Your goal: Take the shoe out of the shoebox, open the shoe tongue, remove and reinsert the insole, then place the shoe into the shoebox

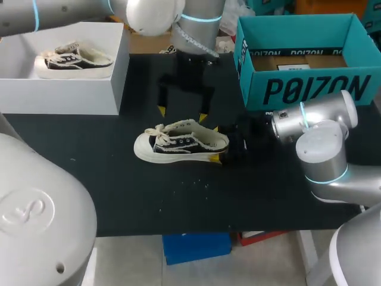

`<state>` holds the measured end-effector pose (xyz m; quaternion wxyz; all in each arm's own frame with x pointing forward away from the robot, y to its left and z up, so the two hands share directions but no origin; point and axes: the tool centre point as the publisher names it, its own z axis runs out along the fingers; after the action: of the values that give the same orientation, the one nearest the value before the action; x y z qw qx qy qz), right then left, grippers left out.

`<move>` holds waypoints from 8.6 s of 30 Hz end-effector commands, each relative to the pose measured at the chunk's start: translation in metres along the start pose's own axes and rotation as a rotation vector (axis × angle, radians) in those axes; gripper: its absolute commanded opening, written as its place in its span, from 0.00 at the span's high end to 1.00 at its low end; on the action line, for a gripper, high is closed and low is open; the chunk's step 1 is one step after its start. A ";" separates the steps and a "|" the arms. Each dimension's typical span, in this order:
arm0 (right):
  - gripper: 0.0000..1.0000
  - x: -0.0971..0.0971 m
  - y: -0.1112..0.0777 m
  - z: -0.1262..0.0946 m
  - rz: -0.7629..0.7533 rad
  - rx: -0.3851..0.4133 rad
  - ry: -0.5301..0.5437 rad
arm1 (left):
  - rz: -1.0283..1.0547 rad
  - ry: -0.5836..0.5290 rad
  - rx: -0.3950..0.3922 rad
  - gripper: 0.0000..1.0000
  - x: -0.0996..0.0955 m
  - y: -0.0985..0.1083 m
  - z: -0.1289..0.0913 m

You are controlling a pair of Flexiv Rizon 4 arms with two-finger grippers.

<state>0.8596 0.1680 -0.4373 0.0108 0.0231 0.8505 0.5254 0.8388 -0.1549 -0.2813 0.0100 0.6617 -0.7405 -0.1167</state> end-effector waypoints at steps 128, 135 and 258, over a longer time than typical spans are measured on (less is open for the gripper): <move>1.00 -0.001 -0.002 0.005 0.002 0.003 0.000 | -0.405 -0.290 0.375 1.00 -0.027 -0.013 0.049; 1.00 -0.001 -0.002 0.005 0.002 0.003 0.000 | -0.443 -0.274 0.382 1.00 -0.040 -0.009 0.049; 1.00 -0.001 -0.002 0.005 0.002 0.003 0.000 | 1.138 0.210 0.210 1.00 -0.009 -0.009 0.017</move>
<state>0.8601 0.1717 -0.4375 0.0107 0.0229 0.8508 0.5249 0.8395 -0.1461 -0.3024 -0.0792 0.3406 -0.9326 0.0890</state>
